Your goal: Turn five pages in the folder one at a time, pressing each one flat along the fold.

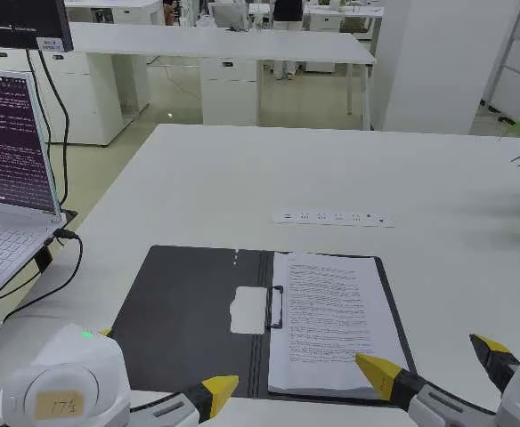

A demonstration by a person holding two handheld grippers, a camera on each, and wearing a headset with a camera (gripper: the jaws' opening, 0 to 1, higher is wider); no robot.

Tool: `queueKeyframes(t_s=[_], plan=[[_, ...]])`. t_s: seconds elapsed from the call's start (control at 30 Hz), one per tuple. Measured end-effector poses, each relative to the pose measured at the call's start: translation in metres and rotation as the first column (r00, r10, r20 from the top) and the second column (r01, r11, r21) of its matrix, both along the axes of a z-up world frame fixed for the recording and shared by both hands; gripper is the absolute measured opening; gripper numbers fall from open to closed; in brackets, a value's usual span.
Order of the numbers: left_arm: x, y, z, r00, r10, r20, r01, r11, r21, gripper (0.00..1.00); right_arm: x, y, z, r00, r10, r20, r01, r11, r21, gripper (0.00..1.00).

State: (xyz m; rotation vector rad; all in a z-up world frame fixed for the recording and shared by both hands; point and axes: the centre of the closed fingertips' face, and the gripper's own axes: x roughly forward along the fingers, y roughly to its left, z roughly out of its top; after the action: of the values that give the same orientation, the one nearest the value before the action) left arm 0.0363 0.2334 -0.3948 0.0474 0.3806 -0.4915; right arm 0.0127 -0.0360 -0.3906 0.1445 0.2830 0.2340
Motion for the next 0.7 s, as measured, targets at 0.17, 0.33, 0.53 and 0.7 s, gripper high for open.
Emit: queueKeyframes(t_s=[0.17,0.33,0.53,0.7], plan=[[-0.0018,0.0,-0.0008,1.0,-0.003,-0.004,0.003,1.0,-0.004,0.99,-0.001,0.0008,0.0004,1.0,0.003,-0.002,-0.003,1.0,-0.004,1.0],[-0.0052,-0.0007,-0.0021,1.0,-0.011,-0.007,0.011,1.0,-0.003,0.99,-0.0032,0.0006,0.0022,1.0,-0.001,0.004,0.001,1.0,0.005,1.0],[-0.0061,-0.0006,-0.0019,1.0,-0.015,-0.008,0.015,1.0,0.0,0.99,-0.0066,0.0001,0.0016,1.0,-0.006,-0.003,0.006,1.0,0.006,1.0],[-0.0076,-0.0017,0.0018,1.0,-0.019,0.004,0.019,1.0,-0.002,0.99,-0.0094,0.0024,0.0027,1.0,-0.001,0.004,0.001,1.0,0.0,1.0]])
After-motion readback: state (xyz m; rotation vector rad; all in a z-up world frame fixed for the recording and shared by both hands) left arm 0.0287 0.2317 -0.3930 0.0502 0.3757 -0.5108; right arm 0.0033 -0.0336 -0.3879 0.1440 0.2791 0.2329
